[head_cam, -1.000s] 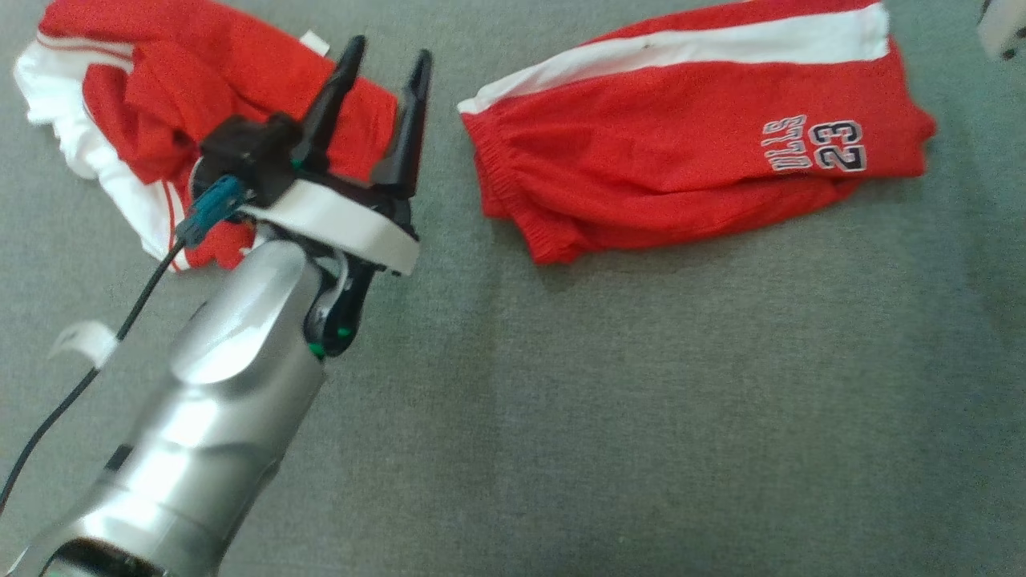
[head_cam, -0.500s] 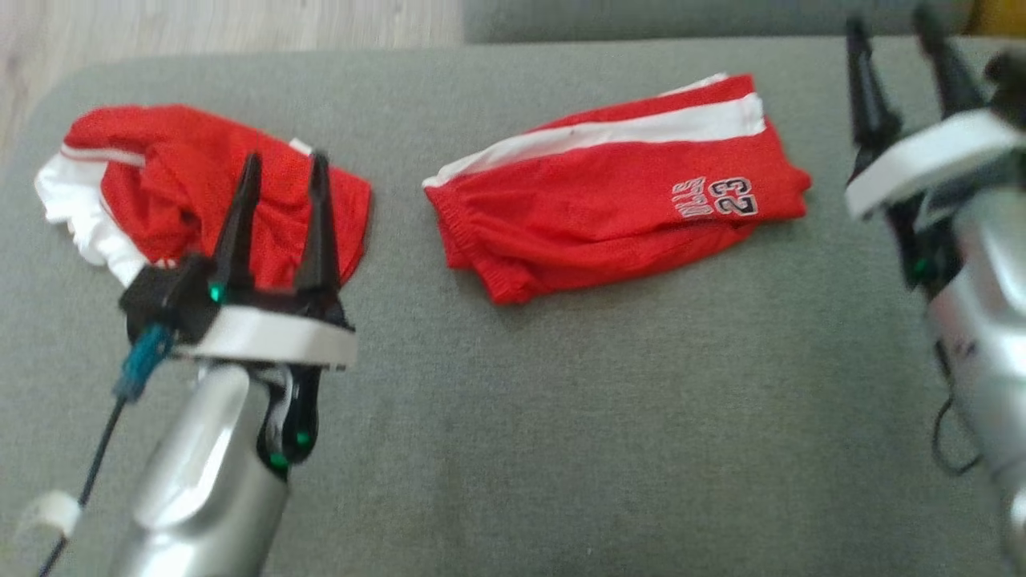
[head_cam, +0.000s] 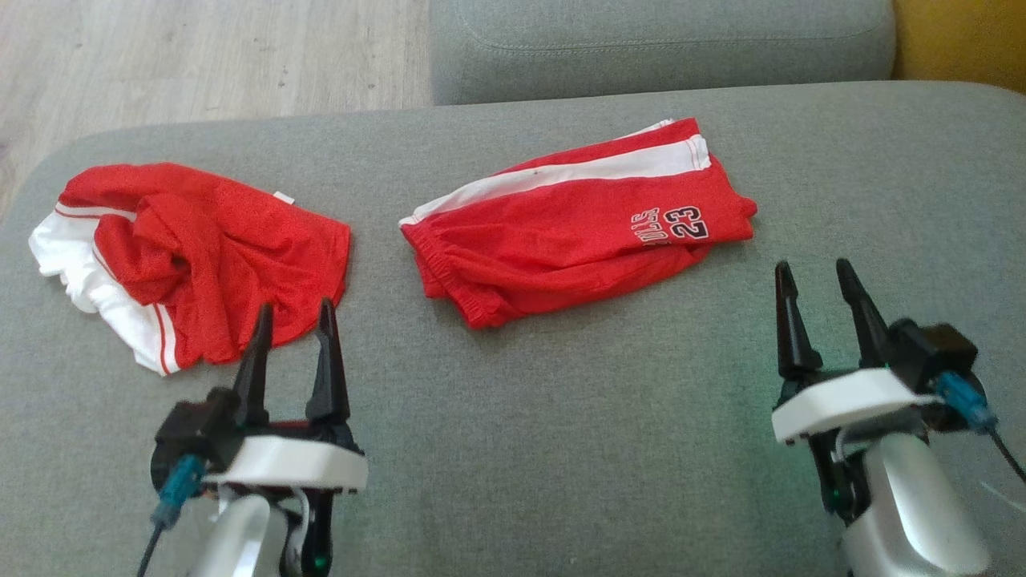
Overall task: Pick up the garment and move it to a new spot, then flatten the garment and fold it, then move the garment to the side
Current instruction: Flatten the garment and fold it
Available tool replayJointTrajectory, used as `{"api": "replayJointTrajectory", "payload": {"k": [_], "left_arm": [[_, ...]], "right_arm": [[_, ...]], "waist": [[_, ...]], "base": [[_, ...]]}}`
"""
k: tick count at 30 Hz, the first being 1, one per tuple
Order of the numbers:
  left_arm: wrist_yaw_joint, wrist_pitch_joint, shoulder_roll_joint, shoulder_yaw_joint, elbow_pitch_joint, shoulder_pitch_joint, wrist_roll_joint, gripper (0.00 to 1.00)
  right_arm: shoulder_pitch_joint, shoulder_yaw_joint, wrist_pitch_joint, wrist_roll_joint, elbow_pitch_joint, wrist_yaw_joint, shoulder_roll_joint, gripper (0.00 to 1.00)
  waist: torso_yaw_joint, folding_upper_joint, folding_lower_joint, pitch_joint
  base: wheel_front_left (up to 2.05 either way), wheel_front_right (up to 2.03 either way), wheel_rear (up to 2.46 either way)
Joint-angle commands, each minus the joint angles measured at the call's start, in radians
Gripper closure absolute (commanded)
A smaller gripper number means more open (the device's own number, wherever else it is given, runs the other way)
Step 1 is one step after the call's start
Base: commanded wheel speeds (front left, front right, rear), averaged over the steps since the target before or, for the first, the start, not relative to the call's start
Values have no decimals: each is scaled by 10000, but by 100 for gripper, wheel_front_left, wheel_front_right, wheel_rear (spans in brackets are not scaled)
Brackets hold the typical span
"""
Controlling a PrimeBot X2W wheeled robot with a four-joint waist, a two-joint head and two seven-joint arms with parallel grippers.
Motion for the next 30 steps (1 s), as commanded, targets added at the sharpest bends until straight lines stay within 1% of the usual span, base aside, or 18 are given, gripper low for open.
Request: {"api": "replayJointTrajectory", "payload": {"k": [1, 4, 8, 12, 15, 19, 24, 27, 30], "left_arm": [[-91, -79, -16, 472, -246, -171, 162, 0], [-243, -79, -230, 645, -225, -10, 360, 0], [-476, -79, -380, 775, -136, -106, 562, 0], [-631, -79, -440, 767, -50, -330, 708, 0], [-770, -79, -485, 672, 27, -597, 831, 0], [-926, -80, -540, 492, 153, -961, 909, 0], [-1055, -80, -598, 211, 300, -1382, 890, 0], [-1105, -80, -617, 53, 348, -1590, 841, 0], [-1140, -80, -628, -83, 383, -1772, 786, 0]], "right_arm": [[-163, 190, 59, -74, -529, -9, 84, 0], [132, 246, 228, 92, -901, -9, 98, 0], [175, 223, 442, 187, -1244, -9, 101, 0], [-37, 81, 670, 194, -1329, -9, 102, 0], [-526, -220, 1056, 133, -1184, -9, 103, 0], [-1570, -1075, 1804, 194, -512, -9, 103, 0], [-3073, -2253, 2479, 96, 899, -9, 104, 0], [-3830, -3024, 2743, -392, 1887, -9, 104, 0], [-4415, -3890, 2933, -1194, 2778, -9, 104, 0]], "waist": [[-6, -1, 2, 2], [19, -1, 2, 32], [137, -1, 2, 200], [301, -1, 2, 438], [524, -1, 2, 818], [905, -1, 2, 1404], [1419, -1, 2, 2031], [1695, -1, 2, 2314], [1931, -1, 2, 2490]], "base": [[0, 0, 0], [0, 0, 0], [0, 0, 0], [0, 0, 0], [0, 0, 0], [0, 0, 0], [0, 0, 0], [0, 0, 0], [0, 0, 0]]}}
